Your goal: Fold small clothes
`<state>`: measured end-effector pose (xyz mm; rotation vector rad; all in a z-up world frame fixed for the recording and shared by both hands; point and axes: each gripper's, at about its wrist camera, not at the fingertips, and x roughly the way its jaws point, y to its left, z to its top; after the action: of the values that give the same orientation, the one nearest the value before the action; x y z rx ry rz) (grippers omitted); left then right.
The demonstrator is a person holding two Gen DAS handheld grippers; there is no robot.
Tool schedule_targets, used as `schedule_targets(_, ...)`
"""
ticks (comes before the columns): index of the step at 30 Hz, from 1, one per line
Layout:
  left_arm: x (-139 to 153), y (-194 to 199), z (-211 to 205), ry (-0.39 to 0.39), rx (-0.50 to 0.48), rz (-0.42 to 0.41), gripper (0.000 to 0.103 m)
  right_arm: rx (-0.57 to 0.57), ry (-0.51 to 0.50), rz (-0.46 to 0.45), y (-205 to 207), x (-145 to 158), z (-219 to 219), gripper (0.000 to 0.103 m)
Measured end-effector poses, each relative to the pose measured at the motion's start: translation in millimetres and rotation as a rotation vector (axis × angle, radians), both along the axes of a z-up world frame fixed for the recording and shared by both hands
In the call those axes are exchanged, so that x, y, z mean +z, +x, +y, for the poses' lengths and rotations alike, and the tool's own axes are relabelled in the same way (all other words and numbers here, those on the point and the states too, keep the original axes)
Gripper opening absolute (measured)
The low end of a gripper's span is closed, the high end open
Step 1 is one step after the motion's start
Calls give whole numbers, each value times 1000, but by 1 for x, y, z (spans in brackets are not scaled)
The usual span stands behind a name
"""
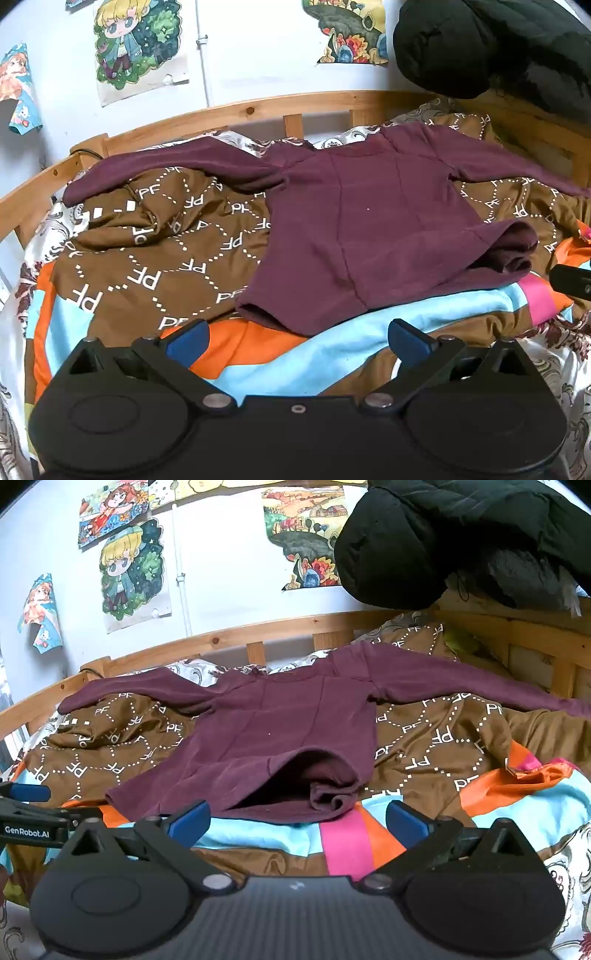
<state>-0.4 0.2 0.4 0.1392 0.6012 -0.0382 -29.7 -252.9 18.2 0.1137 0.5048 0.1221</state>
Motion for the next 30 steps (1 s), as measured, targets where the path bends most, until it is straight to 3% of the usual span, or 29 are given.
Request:
schedule_targets(4,0,1,7,-36,16,7,102,-3,2,1,-2,1,-4,103)
schedule_targets(14,2,-4,7,-5,49,18,102,3,-16,6,7,7,0,103)
schedule_targets(30,5,-4,8,-21,45,2,102,-1,-11,-37,-4,6,-1,103)
